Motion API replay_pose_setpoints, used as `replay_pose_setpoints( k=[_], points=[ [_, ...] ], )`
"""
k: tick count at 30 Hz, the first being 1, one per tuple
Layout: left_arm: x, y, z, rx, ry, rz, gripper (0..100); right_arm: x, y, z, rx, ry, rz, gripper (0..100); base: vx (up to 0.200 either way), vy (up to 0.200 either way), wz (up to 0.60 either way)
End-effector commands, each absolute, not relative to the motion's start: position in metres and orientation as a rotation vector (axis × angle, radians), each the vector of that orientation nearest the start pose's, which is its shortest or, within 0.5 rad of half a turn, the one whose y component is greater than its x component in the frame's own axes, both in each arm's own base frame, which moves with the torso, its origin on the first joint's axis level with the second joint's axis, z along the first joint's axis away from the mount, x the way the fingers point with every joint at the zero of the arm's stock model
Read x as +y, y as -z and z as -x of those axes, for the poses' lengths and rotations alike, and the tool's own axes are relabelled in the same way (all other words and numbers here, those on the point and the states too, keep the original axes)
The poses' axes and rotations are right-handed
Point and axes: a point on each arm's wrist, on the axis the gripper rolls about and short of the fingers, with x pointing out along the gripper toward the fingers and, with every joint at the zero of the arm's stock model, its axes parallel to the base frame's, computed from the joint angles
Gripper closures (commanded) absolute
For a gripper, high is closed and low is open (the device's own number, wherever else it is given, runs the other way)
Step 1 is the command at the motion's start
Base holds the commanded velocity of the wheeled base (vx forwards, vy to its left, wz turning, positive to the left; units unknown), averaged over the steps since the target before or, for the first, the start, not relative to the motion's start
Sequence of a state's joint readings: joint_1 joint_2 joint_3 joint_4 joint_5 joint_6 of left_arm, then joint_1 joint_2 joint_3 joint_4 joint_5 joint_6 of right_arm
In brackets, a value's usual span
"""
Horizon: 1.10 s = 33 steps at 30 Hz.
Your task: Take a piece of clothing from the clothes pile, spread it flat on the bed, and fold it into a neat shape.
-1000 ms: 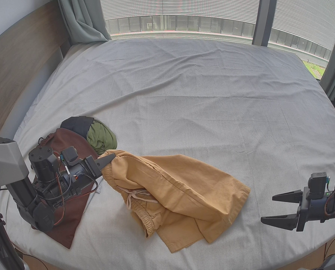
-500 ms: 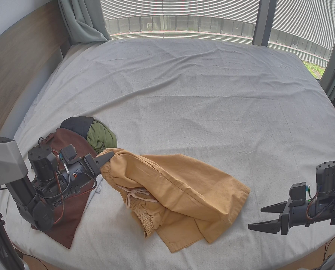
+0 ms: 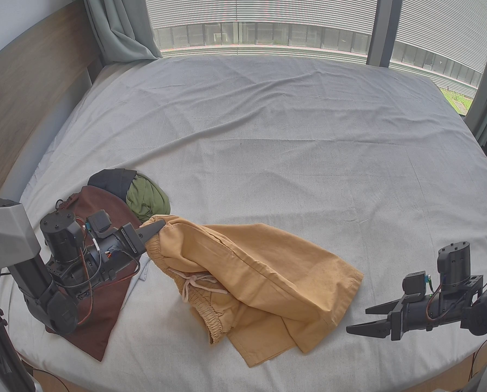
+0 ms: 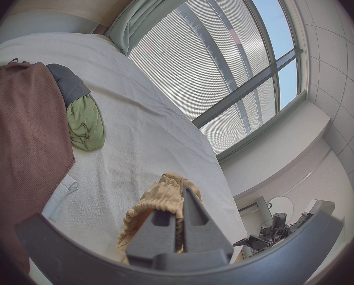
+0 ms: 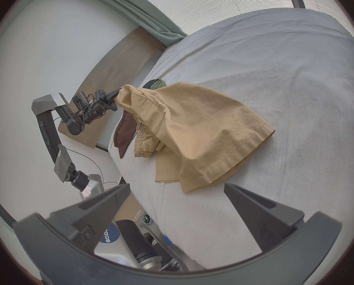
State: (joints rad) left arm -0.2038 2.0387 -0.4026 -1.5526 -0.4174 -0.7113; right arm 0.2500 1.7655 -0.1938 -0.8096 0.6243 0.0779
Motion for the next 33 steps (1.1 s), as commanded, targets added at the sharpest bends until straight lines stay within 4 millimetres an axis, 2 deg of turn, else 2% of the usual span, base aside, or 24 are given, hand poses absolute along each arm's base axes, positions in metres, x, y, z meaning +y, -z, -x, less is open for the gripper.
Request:
replay_pose_setpoints(
  k=[1,5,13,17,23,33],
  points=[
    [-0.064,-0.08,-0.293,0.296,0.548,0.699,100,0.065,-0.023,-0.2,0.882,-0.788,-0.234,0,0.0,0.0,0.0],
    [-0.064,-0.081,-0.293,0.292,0.55,0.7,100,0.069,-0.011,-0.203,0.879,-0.783,-0.266,0,0.0,0.0,0.0],
    [-0.064,-0.082,-0.293,0.287,0.55,0.7,100,0.079,-0.005,-0.208,0.831,-0.785,-0.337,0,0.0,0.0,0.0],
    [-0.064,-0.082,-0.293,0.289,0.551,0.698,100,0.08,0.01,-0.212,0.831,-0.761,-0.33,0,0.0,0.0,0.0],
    [-0.064,-0.082,-0.293,0.289,0.549,0.7,100,0.084,0.021,-0.214,0.823,-0.754,-0.365,0,0.0,0.0,0.0],
    [-0.064,-0.082,-0.293,0.287,0.55,0.698,100,0.096,0.025,-0.217,0.845,-0.756,-0.395,0,0.0,0.0,0.0]
  ],
)
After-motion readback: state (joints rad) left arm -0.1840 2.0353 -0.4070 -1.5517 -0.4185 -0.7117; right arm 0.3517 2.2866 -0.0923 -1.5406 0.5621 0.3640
